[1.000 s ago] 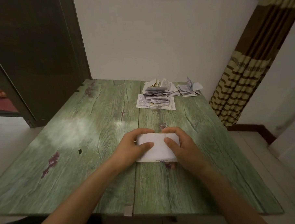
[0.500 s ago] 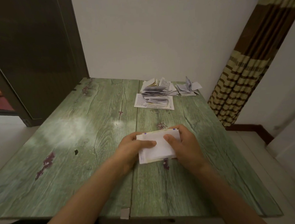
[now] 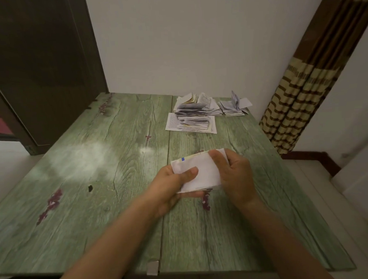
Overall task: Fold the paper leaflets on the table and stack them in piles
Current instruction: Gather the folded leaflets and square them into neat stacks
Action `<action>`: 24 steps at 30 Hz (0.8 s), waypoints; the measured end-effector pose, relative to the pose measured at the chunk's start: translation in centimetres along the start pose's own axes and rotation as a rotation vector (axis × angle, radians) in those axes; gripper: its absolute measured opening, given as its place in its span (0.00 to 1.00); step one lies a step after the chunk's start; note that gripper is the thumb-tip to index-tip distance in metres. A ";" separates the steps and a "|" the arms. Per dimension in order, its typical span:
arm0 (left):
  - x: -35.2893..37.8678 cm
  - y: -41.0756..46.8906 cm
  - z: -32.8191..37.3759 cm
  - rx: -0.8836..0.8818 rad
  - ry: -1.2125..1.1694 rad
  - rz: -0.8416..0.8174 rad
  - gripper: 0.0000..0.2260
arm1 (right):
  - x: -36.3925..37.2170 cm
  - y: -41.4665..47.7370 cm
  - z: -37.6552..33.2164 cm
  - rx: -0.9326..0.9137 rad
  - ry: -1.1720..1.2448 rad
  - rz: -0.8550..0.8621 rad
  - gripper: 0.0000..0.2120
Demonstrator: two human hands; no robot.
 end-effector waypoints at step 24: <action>4.8 9.7 0.6 0.450 1.588 -0.027 0.19 | -6.2 12.8 7.5 0.541 0.172 0.286 0.15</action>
Point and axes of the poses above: each hand's wrist, its own y-axis towards the middle knuckle, its own x-axis out of the palm, z = x × y, the point moved 7 cm from there along y, towards the middle knuckle, and after that the axes turned 7 degrees about x, right-handed, at the moved point
